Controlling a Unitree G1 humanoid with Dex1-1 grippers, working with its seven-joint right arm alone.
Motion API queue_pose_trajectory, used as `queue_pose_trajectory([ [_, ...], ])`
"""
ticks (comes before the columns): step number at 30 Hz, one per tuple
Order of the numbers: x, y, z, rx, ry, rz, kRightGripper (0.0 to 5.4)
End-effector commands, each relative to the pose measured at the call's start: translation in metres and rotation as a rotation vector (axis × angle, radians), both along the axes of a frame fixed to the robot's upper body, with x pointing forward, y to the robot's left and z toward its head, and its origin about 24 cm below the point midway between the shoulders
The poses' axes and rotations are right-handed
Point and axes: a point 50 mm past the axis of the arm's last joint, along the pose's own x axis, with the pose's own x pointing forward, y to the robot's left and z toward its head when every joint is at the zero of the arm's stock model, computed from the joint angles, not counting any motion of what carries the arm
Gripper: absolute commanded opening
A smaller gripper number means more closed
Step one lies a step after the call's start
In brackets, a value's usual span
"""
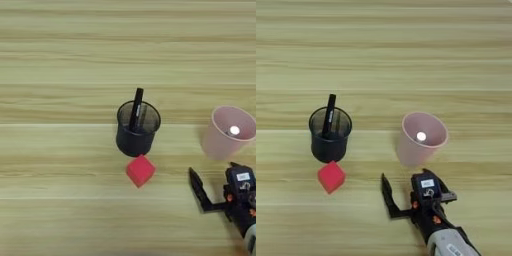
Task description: Move the objects on the table
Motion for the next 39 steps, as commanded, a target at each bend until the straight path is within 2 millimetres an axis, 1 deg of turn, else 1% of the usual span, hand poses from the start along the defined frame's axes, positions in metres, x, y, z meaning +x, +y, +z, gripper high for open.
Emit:
queue_pose_trajectory([
  [1, -0.022, -0.003, -0.014, -0.029, 0.174, 0.021, 5.38],
  [11, -0.031, 0.011, -0.012, -0.011, 0.222, 0.142, 5.38],
  [19, -0.033, 0.025, -0.011, 0.016, 0.208, 0.239, 5.38],
  [32, -0.027, 0.043, -0.012, 0.019, 0.174, 0.334, 5.38],
  [39, -0.024, 0.063, -0.013, 0.028, 0.150, 0.412, 5.38],
])
